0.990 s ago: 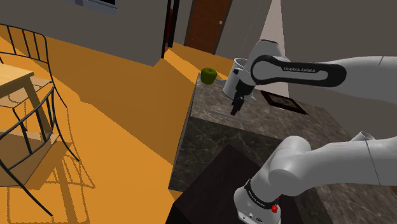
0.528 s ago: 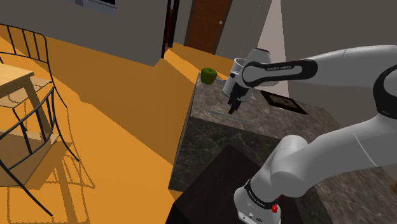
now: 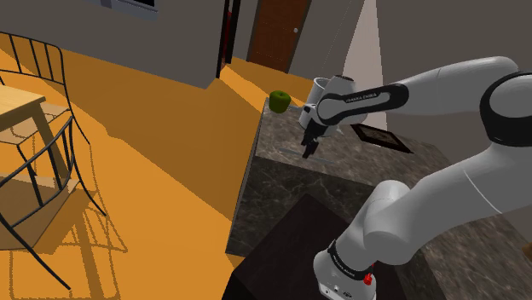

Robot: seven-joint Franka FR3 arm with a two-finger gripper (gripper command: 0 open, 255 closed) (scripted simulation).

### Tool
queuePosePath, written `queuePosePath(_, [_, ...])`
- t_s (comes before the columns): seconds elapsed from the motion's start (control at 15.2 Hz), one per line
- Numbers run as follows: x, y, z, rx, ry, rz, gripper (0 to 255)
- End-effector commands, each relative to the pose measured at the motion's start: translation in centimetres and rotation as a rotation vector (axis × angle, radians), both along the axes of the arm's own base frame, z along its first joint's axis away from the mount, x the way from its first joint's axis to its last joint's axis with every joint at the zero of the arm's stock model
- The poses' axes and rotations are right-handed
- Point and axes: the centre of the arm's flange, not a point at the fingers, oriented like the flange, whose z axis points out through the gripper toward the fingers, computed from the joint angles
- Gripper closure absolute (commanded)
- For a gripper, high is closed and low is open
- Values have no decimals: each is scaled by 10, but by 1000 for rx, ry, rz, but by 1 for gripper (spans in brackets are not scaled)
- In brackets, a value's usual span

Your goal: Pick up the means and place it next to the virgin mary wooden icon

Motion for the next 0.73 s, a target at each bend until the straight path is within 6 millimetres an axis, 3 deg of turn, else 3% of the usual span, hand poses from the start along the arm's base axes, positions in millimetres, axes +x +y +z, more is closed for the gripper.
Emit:
queuePosePath(0.0, [0, 0, -4, 0, -1, 0, 0])
queuePosePath(0.4, [0, 0, -4, 0, -1, 0, 0])
queuePosePath(0.46, [0, 0, -4, 0, -1, 0, 255])
queuePosePath(0.66, [0, 0, -4, 0, -1, 0, 255])
